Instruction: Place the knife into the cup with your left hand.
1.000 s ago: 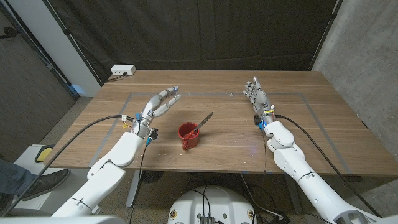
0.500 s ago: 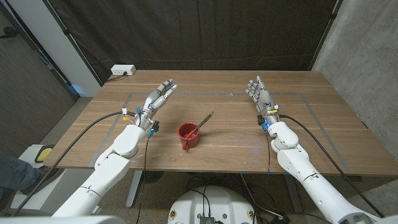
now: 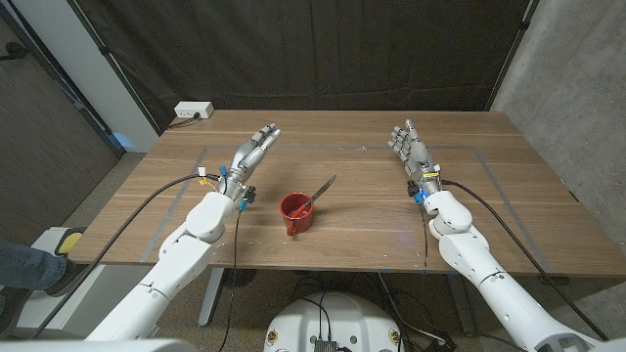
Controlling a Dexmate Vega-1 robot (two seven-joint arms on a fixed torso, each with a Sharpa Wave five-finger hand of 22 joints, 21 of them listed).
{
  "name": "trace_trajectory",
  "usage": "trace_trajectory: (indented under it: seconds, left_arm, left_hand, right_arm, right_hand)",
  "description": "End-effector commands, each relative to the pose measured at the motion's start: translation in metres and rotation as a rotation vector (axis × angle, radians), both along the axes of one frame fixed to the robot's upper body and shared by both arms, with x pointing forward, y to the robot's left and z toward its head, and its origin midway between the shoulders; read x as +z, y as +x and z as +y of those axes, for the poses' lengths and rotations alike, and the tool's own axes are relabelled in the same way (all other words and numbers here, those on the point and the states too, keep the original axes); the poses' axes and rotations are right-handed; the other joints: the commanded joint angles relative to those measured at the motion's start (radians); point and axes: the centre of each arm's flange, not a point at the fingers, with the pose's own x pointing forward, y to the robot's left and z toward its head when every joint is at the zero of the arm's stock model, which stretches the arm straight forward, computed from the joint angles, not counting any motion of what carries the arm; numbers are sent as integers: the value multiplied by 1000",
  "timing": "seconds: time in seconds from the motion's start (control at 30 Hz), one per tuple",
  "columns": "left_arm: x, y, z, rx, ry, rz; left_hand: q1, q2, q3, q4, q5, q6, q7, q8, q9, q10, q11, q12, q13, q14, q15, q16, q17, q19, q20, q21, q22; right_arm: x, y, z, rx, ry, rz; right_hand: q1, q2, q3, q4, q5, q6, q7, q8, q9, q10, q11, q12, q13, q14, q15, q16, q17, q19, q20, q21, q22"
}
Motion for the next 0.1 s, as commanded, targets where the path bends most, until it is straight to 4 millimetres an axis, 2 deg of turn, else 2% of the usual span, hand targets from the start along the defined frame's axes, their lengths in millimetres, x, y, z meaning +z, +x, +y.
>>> trace_trajectory:
  seconds: [0.03, 0.1]
  left_arm:
    - [4, 2, -3, -10, 2, -5]
    - [3, 2, -4, -15, 1, -7]
  left_hand:
    - [-2, -4, -2, -2, 6, 17, -1, 8, 1, -1, -4, 8, -3, -6, -2, -1, 3, -7, -2, 0, 4]
    - [-3, -4, -2, -2, 7, 18, -1, 9, 1, 3, -3, 10, -4, -7, -2, 0, 2, -9, -3, 0, 4]
  right_arm:
    - [2, 4, 5, 20, -3, -3]
    - [0, 4, 6, 19, -4, -2]
  right_hand:
    - [-4, 8, 3, -6, -3, 8, 2, 2, 4, 9, -4, 0, 2, 8, 5, 3, 2, 10, 0, -1, 2]
    - [-4, 8, 3, -7, -3, 8, 2, 2, 4, 10, -4, 0, 2, 8, 6, 3, 2, 10, 1, -1, 2]
